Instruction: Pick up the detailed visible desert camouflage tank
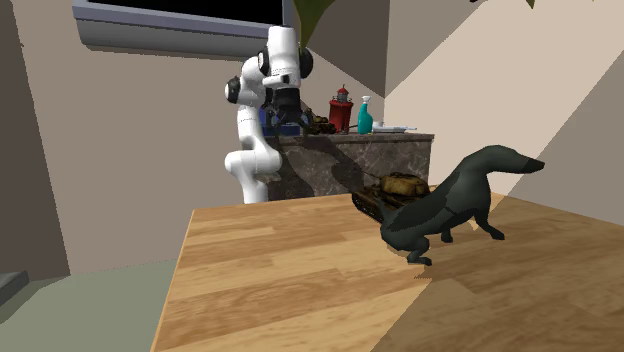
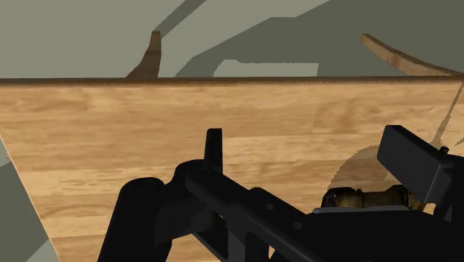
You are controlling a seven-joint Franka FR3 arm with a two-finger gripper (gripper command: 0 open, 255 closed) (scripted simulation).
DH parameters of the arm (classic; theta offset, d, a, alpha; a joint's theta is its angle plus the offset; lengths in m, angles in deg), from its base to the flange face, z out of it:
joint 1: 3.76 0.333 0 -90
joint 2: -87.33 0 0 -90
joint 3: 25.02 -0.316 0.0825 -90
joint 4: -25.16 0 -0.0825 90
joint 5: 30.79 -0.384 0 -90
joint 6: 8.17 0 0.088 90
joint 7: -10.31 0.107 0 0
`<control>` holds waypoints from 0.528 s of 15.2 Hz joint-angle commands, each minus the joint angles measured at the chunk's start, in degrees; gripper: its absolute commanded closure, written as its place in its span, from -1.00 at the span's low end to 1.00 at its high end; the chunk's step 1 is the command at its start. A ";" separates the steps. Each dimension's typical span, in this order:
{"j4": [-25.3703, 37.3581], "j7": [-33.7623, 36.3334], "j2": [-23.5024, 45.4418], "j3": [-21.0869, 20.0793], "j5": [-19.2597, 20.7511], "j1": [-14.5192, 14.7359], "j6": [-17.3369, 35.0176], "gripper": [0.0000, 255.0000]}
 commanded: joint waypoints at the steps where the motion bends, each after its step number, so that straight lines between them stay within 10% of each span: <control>1: 2.43 2.16 3.56 -1.87 -0.04 0.30 1.22 -1.00; 8: 13.82 9.99 17.84 -7.91 2.24 1.09 3.92 -1.00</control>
